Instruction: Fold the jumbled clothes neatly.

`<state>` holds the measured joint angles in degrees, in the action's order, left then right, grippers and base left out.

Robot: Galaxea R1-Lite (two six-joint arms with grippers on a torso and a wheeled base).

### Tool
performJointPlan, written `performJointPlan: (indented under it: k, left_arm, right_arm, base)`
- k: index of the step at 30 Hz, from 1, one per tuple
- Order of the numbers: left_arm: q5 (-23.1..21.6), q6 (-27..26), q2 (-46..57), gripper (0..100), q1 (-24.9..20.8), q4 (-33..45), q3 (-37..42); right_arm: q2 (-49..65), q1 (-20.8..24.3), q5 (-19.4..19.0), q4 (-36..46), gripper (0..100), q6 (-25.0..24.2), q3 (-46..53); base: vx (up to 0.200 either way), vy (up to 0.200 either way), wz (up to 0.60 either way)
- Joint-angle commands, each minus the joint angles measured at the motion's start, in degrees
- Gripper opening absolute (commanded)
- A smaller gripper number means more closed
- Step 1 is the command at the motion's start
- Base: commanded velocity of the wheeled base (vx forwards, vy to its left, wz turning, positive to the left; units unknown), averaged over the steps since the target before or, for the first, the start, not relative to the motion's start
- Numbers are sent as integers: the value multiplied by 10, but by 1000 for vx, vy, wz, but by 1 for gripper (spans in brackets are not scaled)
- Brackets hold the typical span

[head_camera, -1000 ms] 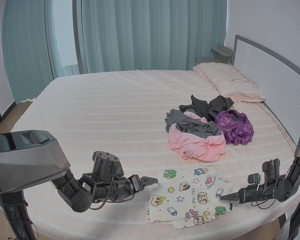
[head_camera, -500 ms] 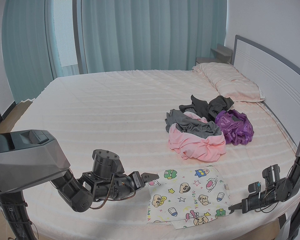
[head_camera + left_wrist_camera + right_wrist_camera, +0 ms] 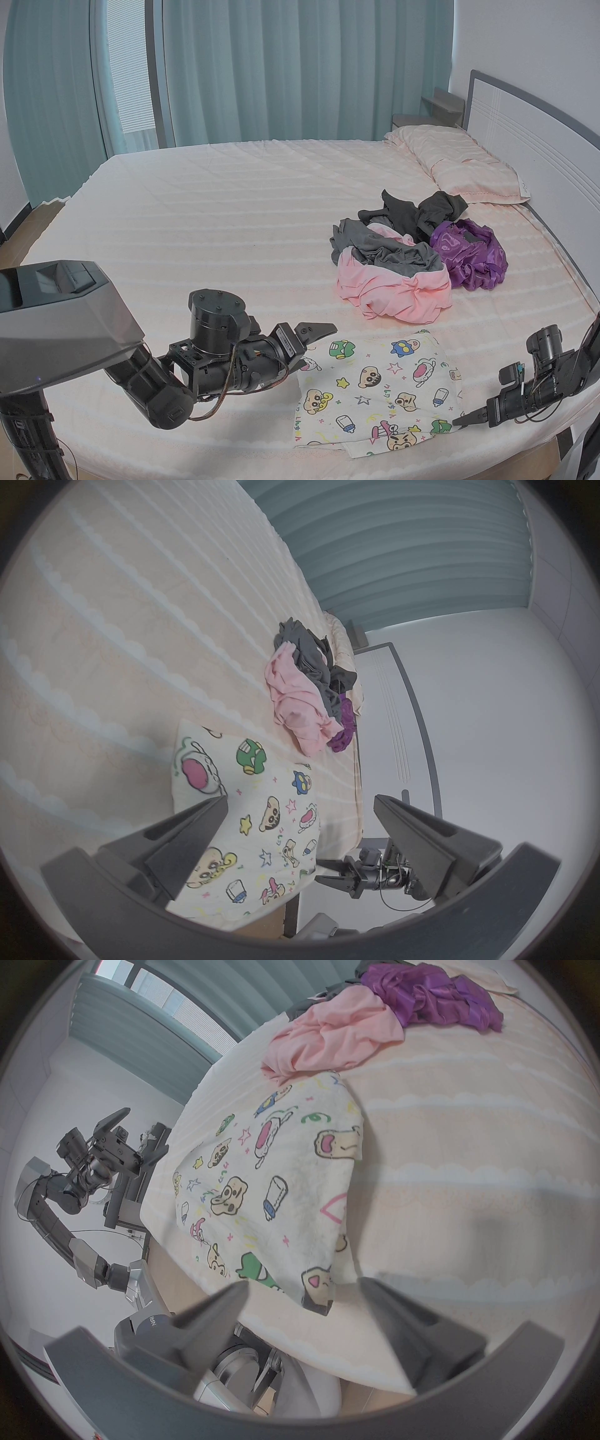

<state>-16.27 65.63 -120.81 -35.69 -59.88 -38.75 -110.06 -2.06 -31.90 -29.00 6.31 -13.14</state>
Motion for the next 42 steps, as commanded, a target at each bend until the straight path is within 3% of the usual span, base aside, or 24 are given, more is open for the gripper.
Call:
performJointPlan:
  k: [1, 5, 10, 16, 20, 26, 31, 40, 41, 42]
  left_arm:
    - [-1, 6, -14, 100, -18, -1, -4]
    - [-3, 6, -29, 100, -26, -1, 2]
    - [-2, -1, -43, 100, -32, 6, 0]
    - [-2, -37, -51, 100, -38, 61, -4]
    - [0, -53, -47, 100, -43, 86, -4]
    - [2, -54, -46, 100, -44, 91, -4]
    - [3, -54, -35, 100, -40, 68, 3]
    - [14, -55, -4, 100, -39, 61, 20]
    - [16, -55, -7, 100, -39, 61, 20]
    - [17, -55, -7, 100, -39, 60, 19]
  right_arm:
    - [23, 0, -1, -1, 100, 0, -6]
    - [48, -8, -7, 3, 100, -8, -20]
    - [55, -5, -9, -4, 100, -67, -49]
    - [27, 21, -5, -4, 100, -206, -130]
    - [-11, 36, 1, -5, 100, -260, -183]
    - [-90, 54, 18, -18, 100, -277, -240]
    - [-146, 64, 57, -38, 100, -288, -280]
    - [-179, 72, 62, -79, 100, -327, -309]
    - [-180, 72, 63, -82, 0, -328, -309]
    - [-180, 72, 63, -84, 0, -328, -309]
  base:
    - [0, 0, 0]
    - [0, 0, 0]
    - [0, 0, 0]
    - [0, 0, 0]
    - [0, 0, 0]
    - [0, 0, 0]
    - [0, 0, 0]
    - [0, 0, 0]
    - [0, 0, 0]
    - [0, 0, 0]
